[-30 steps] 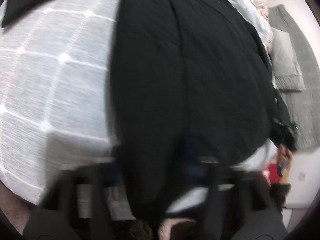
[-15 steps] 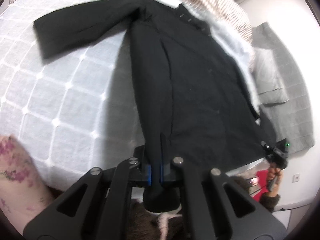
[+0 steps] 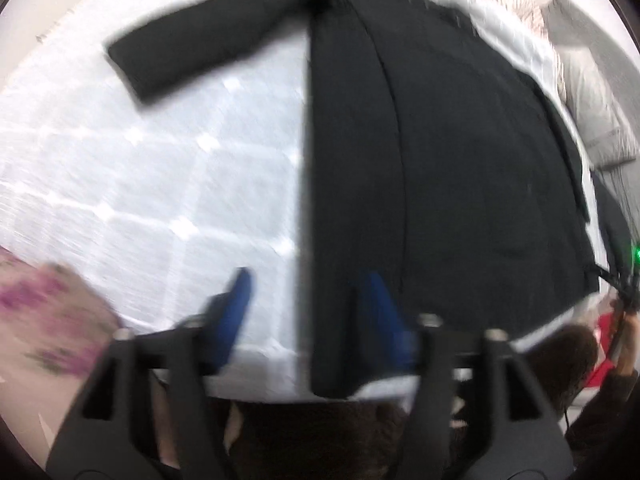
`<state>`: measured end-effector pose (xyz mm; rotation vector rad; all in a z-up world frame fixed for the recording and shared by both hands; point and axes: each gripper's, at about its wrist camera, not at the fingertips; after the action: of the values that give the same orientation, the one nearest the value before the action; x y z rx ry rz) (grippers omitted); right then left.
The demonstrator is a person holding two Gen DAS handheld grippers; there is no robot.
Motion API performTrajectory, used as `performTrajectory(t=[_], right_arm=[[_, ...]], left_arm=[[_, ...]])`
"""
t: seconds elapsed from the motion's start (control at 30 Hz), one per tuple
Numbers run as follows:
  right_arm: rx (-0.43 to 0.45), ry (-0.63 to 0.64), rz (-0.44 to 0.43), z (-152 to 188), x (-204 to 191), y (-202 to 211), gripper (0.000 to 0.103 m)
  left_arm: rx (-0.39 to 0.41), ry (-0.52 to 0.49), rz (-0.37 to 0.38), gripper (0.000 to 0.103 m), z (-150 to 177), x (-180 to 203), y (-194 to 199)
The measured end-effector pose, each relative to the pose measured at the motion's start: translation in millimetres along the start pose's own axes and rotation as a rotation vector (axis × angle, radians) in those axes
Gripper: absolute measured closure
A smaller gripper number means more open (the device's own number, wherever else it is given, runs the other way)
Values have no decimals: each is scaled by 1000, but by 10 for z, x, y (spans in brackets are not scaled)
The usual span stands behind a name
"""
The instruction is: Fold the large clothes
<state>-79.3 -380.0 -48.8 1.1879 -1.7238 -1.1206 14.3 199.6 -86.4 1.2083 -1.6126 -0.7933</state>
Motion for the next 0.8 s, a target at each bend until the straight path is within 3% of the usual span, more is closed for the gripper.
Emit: performTrajectory(t=[0.13, 0.2, 0.37, 0.5, 0.63, 0.8], right_arm=[[73, -19, -17, -124, -27, 257, 26], [92, -28, -40, -212, -78, 316, 25], [132, -8, -114, -424, -405, 350, 25], [134, 44, -167, -604, -718, 268, 25], [141, 66, -208, -741, -1194, 199, 25], [129, 54, -277, -937, -1601, 10, 24]], left_arm=[[92, 88, -37, 30, -146, -325, 249], [134, 127, -66, 20, -216, -500, 273], [211, 254, -145, 19, -507, -1064, 344], [210, 351, -127, 19, -688, -1466, 396], [315, 407, -124, 19, -813, -1652, 442], [369, 451, -85, 19, -1024, -1875, 255]])
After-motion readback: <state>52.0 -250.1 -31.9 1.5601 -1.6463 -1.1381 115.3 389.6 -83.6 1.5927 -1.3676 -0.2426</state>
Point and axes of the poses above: each gripper's, at about its wrist camera, not at the fingertips, and y roughly against the way its jaws point, x to its right, z to its underside, and after that the axes turned 6 degrees about z, right-handed
